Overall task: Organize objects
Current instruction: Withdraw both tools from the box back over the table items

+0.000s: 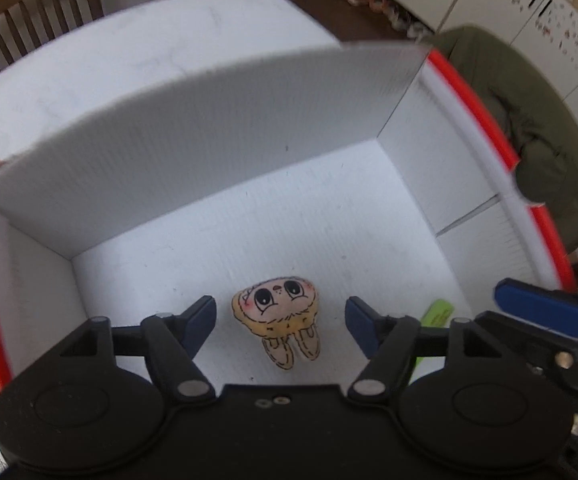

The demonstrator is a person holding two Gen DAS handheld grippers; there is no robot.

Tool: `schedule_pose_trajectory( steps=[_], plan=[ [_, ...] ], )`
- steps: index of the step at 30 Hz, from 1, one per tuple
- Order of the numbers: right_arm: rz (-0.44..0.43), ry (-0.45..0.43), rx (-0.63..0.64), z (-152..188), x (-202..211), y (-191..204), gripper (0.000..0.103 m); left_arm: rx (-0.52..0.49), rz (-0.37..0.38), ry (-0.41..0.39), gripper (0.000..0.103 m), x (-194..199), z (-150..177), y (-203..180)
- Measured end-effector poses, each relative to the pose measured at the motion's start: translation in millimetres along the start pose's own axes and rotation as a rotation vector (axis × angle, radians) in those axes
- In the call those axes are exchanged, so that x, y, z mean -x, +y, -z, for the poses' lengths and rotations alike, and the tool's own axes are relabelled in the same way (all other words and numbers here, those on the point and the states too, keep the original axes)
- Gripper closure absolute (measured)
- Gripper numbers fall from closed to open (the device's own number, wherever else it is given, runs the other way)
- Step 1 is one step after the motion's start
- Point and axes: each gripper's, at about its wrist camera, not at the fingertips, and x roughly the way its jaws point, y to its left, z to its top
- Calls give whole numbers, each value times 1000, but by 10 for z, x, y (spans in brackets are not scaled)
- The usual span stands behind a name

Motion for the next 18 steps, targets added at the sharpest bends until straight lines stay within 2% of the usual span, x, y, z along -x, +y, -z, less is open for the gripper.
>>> schedule_pose_trajectory(
  steps=[10,18],
  plan=[
    [-14,-51,12,30,303,146,87,12,42,-183,31,674,246,-4],
    [-30,-111,28,65,563,411,87,11,-7,-301,24,1248,598,79]
  ],
)
